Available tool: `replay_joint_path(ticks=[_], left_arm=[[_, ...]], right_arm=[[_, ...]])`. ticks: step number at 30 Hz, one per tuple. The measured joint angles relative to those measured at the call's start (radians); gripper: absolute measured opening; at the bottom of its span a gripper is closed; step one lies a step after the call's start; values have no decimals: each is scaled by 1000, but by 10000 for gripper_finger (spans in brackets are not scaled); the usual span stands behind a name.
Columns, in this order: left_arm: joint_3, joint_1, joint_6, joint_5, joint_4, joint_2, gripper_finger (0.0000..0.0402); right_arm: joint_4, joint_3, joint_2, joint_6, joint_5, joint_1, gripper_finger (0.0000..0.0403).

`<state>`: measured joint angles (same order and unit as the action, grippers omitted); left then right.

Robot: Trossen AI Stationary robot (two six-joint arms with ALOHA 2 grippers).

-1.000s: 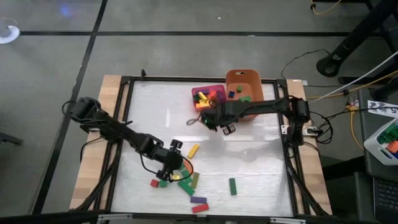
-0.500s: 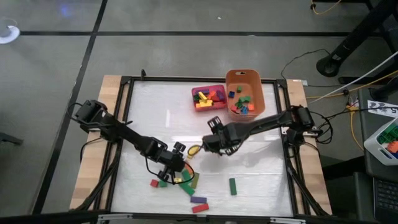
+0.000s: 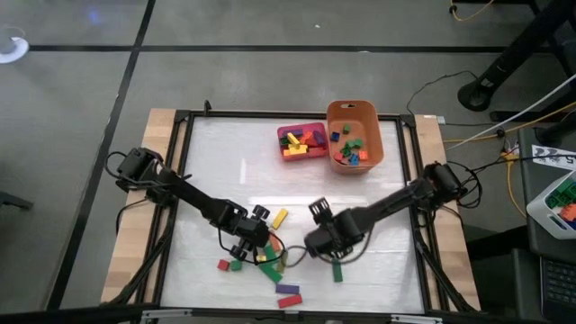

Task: Sort blocks by size
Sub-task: Put the small green block into the orange bin

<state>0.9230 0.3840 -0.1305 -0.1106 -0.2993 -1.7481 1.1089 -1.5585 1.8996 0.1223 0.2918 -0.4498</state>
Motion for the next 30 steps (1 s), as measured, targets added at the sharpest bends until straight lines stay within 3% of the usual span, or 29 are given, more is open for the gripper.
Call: replay_joint_path(ticks=[4, 10, 14, 23, 26, 30], left_arm=[[0, -3, 1, -1, 3, 6, 117], [41, -21, 52, -8, 3, 31, 116], [104, -56, -23, -23, 32, 40, 116], [134, -269, -285, -54, 570, 39, 116], [134, -368, -294, -36, 749, 38, 116], [134, -497, -203, 77, 967, 10, 116]], right_arm=[[-2, 0, 0, -203, -85, -60, 191], [-8, 0, 0, -545, -112, -157, 191], [-12, 0, 0, -790, -101, -225, 191], [-16, 0, 0, -1258, 39, -391, 191], [-18, 0, 10, -1377, 123, -434, 191], [-33, 0, 45, -1444, 169, -456, 191]])
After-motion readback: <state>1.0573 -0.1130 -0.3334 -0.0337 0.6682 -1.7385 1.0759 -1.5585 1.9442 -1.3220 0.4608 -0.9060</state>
